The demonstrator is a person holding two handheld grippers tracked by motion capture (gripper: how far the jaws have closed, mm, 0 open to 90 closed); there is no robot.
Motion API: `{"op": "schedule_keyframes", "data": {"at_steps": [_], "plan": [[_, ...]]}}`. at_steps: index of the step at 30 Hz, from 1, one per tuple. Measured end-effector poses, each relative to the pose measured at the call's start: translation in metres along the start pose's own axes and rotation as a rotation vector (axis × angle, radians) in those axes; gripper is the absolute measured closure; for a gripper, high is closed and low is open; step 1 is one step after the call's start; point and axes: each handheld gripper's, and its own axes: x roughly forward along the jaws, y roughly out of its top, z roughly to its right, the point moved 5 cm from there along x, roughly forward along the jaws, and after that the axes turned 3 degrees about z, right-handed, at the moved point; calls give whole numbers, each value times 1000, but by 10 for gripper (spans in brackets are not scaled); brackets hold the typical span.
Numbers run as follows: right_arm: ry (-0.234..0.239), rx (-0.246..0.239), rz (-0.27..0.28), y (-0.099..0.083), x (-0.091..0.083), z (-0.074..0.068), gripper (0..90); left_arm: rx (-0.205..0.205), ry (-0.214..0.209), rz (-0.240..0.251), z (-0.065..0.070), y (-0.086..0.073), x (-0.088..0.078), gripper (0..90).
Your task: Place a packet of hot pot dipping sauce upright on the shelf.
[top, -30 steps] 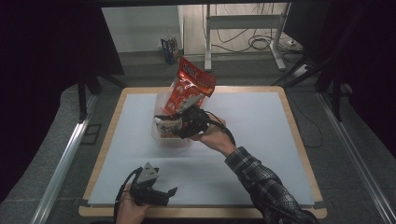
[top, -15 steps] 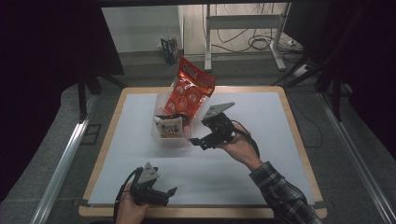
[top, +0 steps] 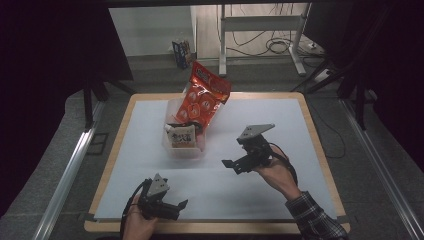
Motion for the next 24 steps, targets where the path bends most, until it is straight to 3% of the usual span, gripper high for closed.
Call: {"op": "schedule_keyframes", "data": {"at_steps": [7, 18, 24], "plan": [[-31, 2, -11, -22, -18, 1, 1, -3, 13, 0, -5, -1, -4, 5], [-81, 67, 16, -51, -46, 5, 0, -7, 33, -2, -11, -5, -9, 5], [-136, 97, 24, -69, -61, 8, 0, -10, 42, -1, -14, -7, -12, 6]]}}
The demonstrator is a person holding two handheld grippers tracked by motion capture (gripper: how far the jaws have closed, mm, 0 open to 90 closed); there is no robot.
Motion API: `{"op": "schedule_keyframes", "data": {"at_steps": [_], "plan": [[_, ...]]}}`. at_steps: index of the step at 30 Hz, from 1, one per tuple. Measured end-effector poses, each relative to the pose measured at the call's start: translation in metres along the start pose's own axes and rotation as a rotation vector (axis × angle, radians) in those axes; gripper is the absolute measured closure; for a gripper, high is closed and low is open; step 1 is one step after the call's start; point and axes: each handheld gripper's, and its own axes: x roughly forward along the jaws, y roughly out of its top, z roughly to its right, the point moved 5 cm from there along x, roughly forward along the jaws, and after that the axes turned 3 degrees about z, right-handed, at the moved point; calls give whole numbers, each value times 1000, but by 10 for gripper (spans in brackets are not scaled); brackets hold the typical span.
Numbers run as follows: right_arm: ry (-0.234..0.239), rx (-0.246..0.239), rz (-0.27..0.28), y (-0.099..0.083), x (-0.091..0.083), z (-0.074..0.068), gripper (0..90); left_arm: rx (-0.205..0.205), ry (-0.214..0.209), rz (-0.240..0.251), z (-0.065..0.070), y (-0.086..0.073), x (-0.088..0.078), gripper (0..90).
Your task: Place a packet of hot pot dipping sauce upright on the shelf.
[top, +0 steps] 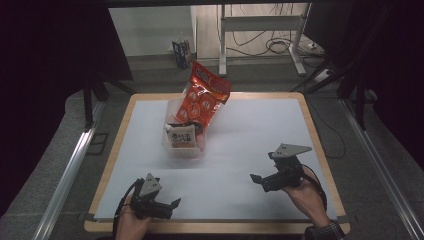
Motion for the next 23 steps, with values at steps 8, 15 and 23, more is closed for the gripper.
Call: {"op": "schedule_keyframes", "data": {"at_steps": [8, 15, 23], "plan": [[-29, 59, 21, -28, -14, 10, 0, 44, 19, -14, -1, -4, -1, 6], [-77, 56, -32, -58, -13, 17, 0, 96, 51, -60, 0, -8, 3, 6], [-97, 54, -60, -67, -11, 23, 0, 112, 68, -69, 0, -9, 5, 6]]}}
